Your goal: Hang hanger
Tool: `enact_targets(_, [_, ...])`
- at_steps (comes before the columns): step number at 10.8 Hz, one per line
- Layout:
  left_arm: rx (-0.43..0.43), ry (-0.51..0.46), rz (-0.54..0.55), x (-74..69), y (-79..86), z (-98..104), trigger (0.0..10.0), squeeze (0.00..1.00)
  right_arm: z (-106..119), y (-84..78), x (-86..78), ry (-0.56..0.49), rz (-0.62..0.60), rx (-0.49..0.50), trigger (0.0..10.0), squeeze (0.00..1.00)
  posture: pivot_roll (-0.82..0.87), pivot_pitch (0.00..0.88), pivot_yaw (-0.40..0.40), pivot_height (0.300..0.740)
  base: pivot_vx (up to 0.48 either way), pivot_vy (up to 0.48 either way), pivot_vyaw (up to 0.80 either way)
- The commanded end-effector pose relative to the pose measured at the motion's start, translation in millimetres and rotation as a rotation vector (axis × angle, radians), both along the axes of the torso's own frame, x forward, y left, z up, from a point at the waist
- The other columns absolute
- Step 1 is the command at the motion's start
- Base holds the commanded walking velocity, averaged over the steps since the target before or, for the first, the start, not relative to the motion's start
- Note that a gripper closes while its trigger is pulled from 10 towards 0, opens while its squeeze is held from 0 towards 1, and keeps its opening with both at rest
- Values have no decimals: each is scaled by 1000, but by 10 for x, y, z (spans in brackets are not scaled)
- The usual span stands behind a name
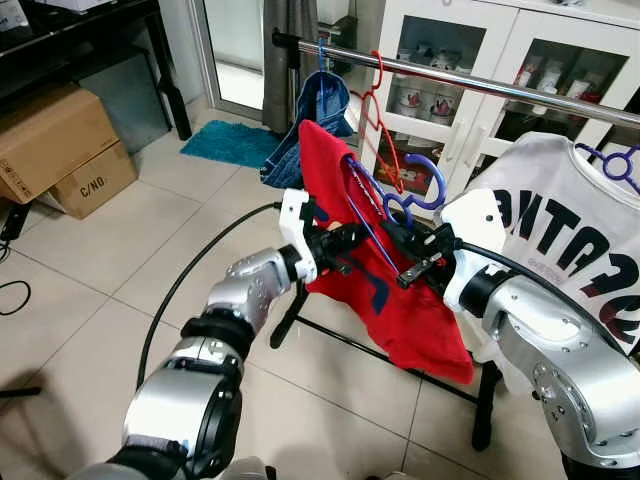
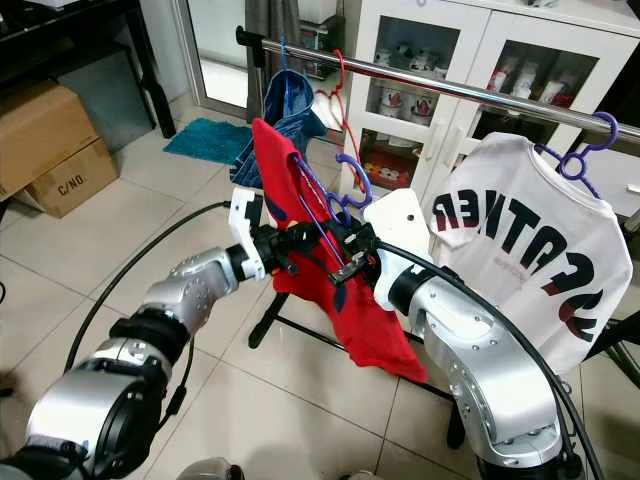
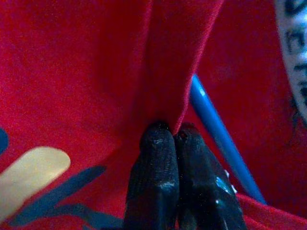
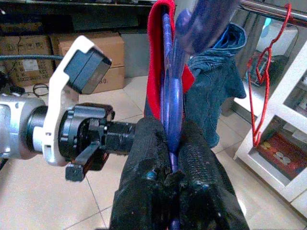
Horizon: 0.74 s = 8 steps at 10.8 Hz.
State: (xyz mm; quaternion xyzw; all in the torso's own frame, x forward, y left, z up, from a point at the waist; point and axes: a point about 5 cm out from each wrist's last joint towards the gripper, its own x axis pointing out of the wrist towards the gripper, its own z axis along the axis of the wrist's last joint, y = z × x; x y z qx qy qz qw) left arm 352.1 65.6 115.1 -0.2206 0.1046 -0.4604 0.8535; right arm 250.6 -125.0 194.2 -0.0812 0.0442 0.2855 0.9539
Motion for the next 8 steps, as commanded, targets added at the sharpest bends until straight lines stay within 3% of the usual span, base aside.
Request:
enact_targets(1, [-9, -19, -6, 23, -24, 55, 0, 0, 77, 0, -13, -29, 11, -4, 0, 0, -93, 0, 21, 740, 0, 0, 0])
enact_targets(5, [15, -17, -4, -21, -8, -15, 0, 0, 22, -27, 23, -3, -12, -27, 0, 0, -82, 0, 17, 740, 0, 0, 0])
enact_targets(8, [175, -145, -11, -137, 42, -43, 0, 0, -278, -102, 149, 108, -95, -95, 0, 0, -53, 0, 5, 740, 0, 0, 0])
